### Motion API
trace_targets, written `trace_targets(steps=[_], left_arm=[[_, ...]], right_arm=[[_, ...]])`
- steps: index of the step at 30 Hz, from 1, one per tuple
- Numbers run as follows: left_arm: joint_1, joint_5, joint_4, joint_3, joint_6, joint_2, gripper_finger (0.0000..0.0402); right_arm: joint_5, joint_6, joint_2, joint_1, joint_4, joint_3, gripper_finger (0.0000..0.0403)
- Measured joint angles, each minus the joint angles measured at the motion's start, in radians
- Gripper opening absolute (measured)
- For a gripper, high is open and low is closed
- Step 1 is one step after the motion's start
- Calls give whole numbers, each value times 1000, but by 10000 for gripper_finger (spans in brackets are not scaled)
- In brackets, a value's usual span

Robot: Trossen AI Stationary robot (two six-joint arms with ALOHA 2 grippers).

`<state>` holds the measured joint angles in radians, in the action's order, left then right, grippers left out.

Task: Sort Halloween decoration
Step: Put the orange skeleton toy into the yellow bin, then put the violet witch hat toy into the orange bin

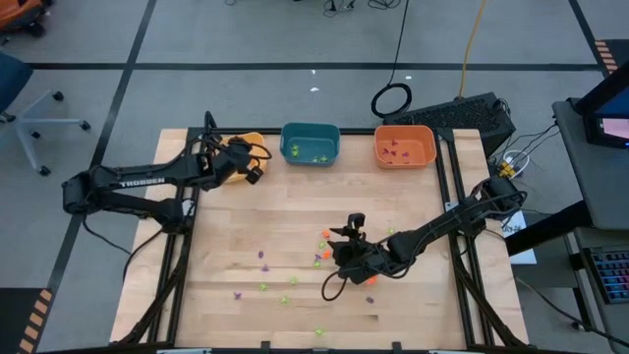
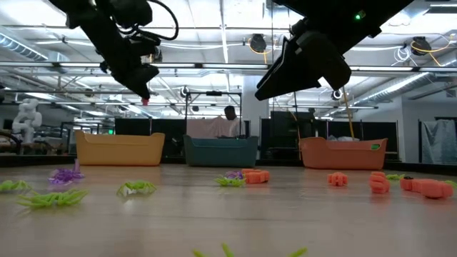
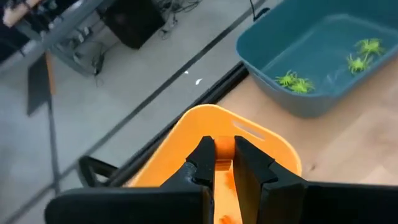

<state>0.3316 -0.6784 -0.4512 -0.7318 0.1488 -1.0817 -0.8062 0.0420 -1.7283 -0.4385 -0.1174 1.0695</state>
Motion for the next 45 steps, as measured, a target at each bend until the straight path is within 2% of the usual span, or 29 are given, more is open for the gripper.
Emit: trace_targets(steps=[2,6,17,22,26,32,38,45], left_arm=[[9,62,-8,6,22,-9,29],[59,258,-26,6,23,-31,29],[275,363,-30,6,27,-176,29],[325,371,-23,6,14,-240,29],[338,365,-18,6,28,-256,37],[335,333,-8,6,29,-256,107],[303,332,-9,6,29,-253,161],[196,332,-52,6,104,-161,166]], right_arm=[[0,-2,0,0,1,0,167],[0,-2,0,6,2,0,167],[31,-6,0,38,31,0,167],[101,-1,0,45,36,0,167],[105,-1,0,45,37,0,167],[105,-1,0,45,36,0,167],[105,-1,0,45,32,0,167],[109,20,0,44,31,-21,167]])
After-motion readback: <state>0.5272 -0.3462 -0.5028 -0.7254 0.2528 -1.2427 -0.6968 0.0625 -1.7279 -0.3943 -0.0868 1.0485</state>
